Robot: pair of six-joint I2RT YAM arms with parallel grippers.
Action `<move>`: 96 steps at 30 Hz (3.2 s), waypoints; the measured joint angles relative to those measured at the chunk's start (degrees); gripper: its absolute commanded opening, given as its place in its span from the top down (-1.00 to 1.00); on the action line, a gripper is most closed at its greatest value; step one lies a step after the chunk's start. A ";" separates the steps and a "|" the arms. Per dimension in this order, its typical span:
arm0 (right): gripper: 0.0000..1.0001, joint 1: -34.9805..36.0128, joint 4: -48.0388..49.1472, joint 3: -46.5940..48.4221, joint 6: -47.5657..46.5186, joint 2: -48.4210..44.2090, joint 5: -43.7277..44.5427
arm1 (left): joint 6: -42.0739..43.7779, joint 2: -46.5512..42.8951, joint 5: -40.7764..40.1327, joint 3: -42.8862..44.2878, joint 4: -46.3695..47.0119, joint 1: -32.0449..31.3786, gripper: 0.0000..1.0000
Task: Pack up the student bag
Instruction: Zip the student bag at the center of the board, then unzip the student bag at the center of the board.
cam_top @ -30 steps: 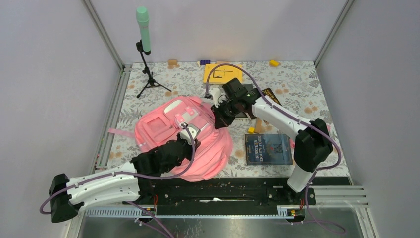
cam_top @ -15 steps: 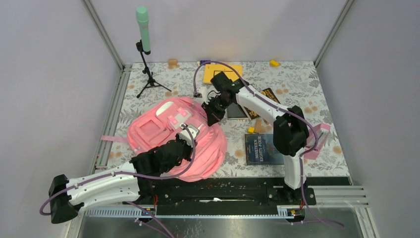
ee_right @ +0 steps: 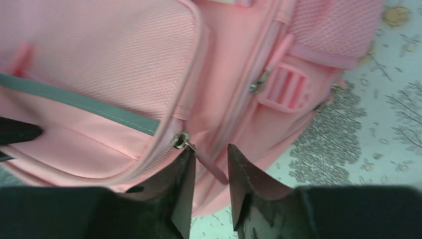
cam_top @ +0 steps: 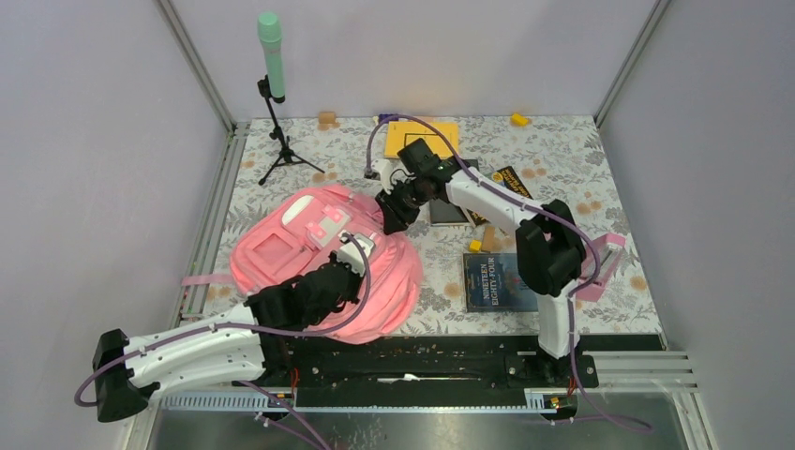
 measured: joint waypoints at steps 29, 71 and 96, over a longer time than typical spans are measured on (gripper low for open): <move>-0.51 -3.91 22.23 -49.16 24.24 -54.86 26.77 | 11.10 12.24 26.95 12.98 -18.43 1.97 1.00; -0.05 -0.52 39.74 -44.30 43.41 -26.05 23.15 | 24.79 15.28 20.06 15.52 -17.59 -0.87 1.00; 0.33 5.31 33.07 -34.34 44.70 -14.49 37.42 | 24.74 16.28 19.76 15.52 -17.97 -0.87 1.00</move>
